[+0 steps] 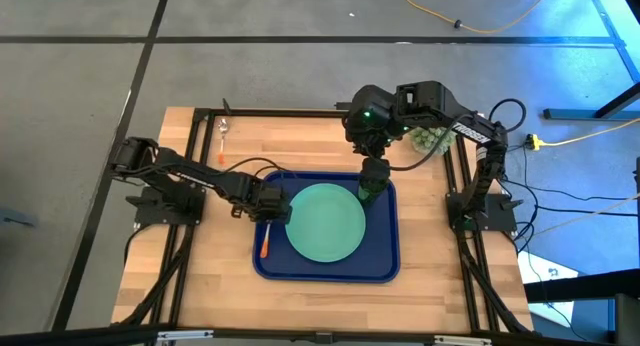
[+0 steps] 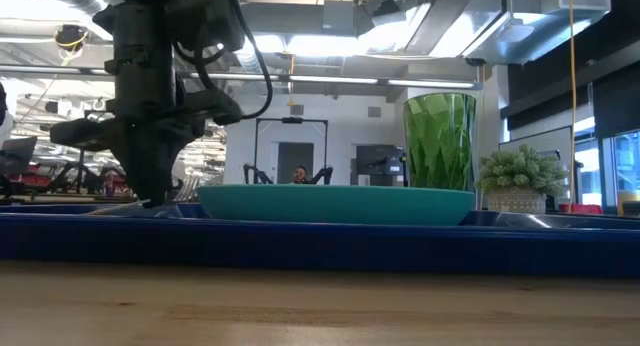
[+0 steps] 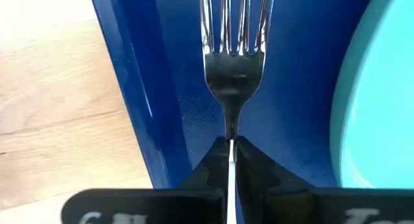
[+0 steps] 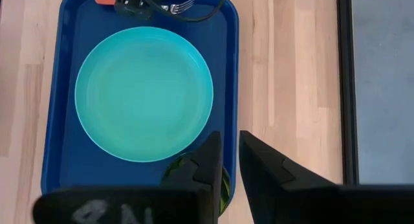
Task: Pick and place plate/cup/fork/spoon on tray
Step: Put the orange fork on the left of the green plate on the blue tray
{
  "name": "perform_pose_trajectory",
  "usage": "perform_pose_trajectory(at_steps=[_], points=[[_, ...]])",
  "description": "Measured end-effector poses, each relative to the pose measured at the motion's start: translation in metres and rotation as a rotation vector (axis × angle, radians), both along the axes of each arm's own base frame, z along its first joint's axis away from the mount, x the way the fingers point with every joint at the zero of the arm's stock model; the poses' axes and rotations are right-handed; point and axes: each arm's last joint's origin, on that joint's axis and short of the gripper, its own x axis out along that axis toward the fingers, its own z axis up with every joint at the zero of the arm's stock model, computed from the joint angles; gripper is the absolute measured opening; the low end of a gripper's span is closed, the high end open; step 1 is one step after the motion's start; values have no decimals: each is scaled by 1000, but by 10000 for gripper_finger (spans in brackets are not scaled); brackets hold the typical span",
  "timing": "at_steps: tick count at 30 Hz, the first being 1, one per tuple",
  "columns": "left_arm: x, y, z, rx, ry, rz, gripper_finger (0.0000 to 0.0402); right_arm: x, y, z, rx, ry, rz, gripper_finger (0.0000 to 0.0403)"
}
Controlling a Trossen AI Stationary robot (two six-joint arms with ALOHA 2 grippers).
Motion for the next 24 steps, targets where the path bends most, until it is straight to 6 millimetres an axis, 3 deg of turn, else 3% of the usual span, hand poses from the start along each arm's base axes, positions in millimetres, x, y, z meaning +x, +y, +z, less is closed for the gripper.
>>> perform_pose_trajectory(at_steps=[13,24], points=[[-2,0,-1,-3,23,18,2,0,0,0,-2,0,4,57],[7,-2,-18,-52,52,-22,2,0,0,0,-1,0,3,57]])
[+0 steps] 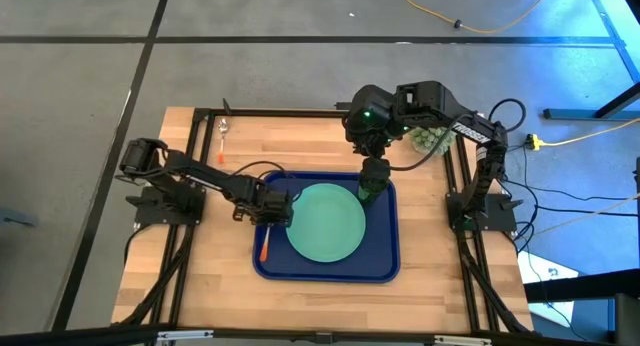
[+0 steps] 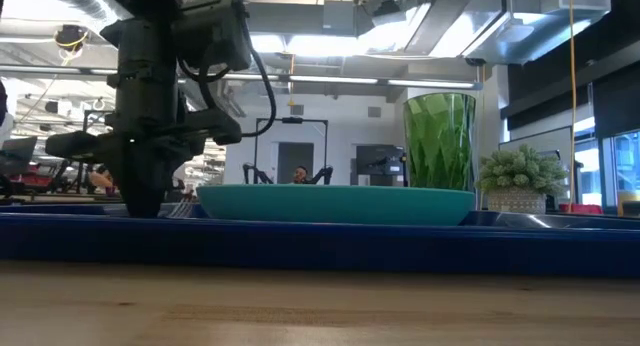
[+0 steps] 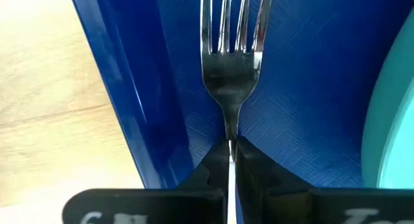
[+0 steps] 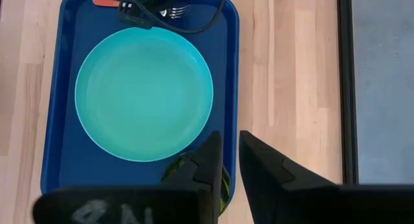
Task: Pick and place plate/cup/fork/spoon on tray
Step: Put the orange fork on the left of the green plate on the blue tray
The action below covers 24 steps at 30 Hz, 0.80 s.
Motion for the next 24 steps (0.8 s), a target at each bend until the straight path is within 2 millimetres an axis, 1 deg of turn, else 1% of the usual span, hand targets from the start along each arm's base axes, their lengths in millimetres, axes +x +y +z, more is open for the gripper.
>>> perform_pose_trajectory(at_steps=[3,9,12,19,22,24], points=[[0,1,0,2,1,5,7,0,0,0,1,-1,-1,57],[0,1,-1,-22,8,7,37,0,0,0,1,-1,-3,57],[0,1,-1,-22,7,7,46,0,0,0,1,-1,-3,57],[0,4,0,-34,-1,20,46,0,0,0,1,-1,-3,57],[1,6,5,5,-27,31,46,0,0,0,1,0,-3,57],[3,7,13,38,-62,27,46,0,0,0,1,-1,-3,57]])
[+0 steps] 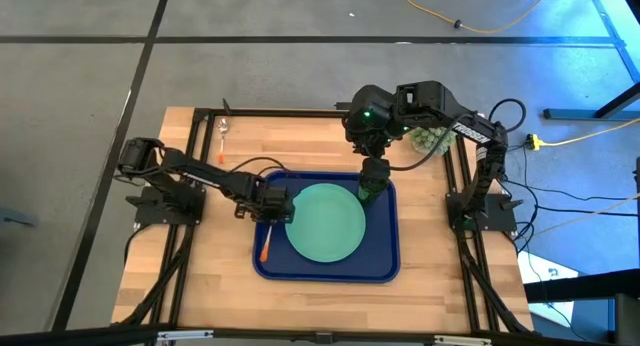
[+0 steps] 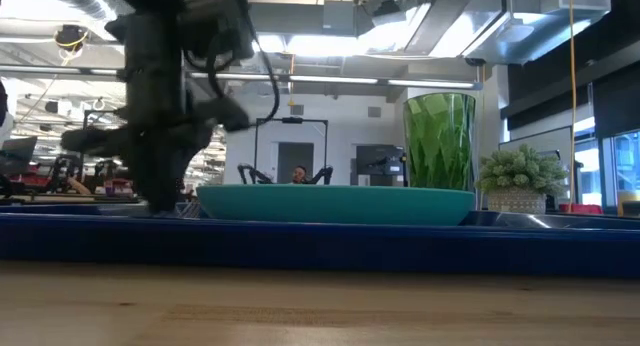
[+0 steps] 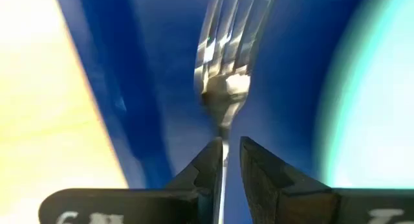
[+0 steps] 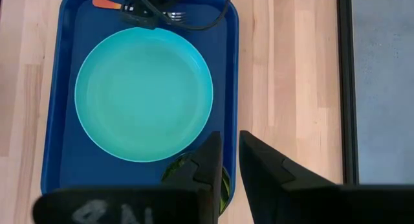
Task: Pick and place plate/cup/fork/spoon on tray
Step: Put the orange fork on the left of the green plate on the blue tray
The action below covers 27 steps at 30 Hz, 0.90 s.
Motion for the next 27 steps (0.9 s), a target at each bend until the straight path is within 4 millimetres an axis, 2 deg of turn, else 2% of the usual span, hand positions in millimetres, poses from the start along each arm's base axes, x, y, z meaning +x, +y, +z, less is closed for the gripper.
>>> perform_pose_trajectory(at_steps=[6,12,17,22,27], points=[[9,2,29,133,-75,-57,46,0,0,0,-2,0,4,57],[7,5,56,237,51,-150,46,0,1,0,-11,1,27,57],[11,-2,60,188,15,-245,46,0,1,0,-10,1,24,57],[13,-20,47,148,20,-327,43,0,1,0,-9,1,22,57],[12,-27,45,152,14,-353,9,0,1,0,-8,1,20,57]])
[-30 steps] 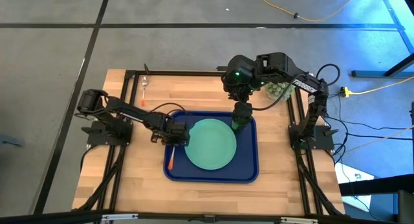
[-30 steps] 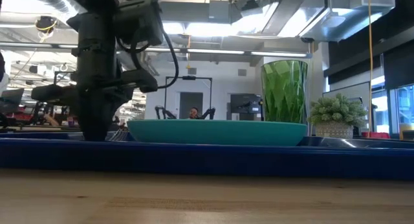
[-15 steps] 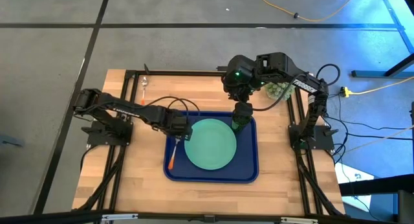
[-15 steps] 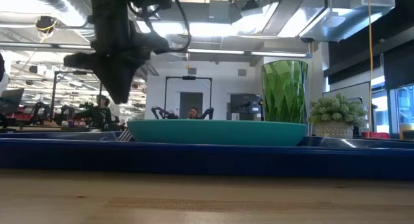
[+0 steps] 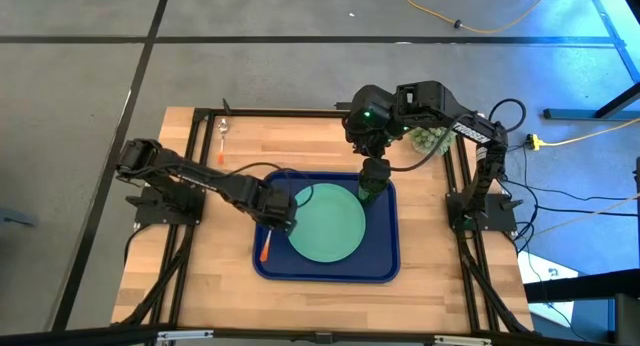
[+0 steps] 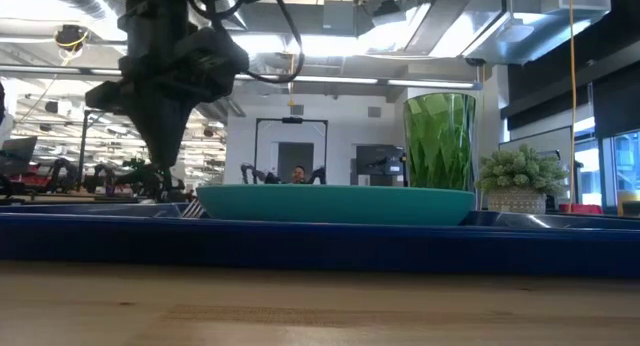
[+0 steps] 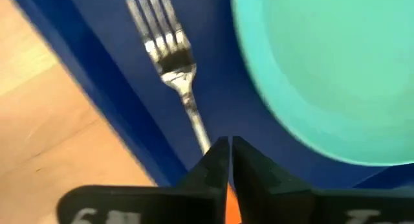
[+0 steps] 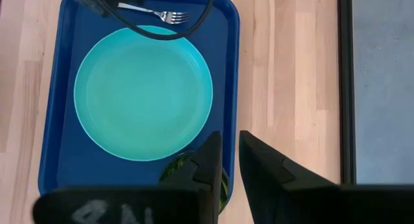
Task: Pick and place plate/cup/fork/spoon on tray
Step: Put the orange fork on the left of the green plate on the blue tray
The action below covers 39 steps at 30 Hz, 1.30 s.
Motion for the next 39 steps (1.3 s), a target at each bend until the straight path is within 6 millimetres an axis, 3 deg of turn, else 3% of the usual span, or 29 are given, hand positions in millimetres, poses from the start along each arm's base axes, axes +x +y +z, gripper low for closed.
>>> perform_pose_trajectory(at_steps=[9,17,39], points=[[2,-1,0,26,-19,1,1,0,0,0,0,-1,0,57],[14,-5,-24,-13,23,-27,0,0,0,0,-2,-1,3,57],[17,-6,-47,-4,128,-12,0,0,0,0,-3,1,6,57]])
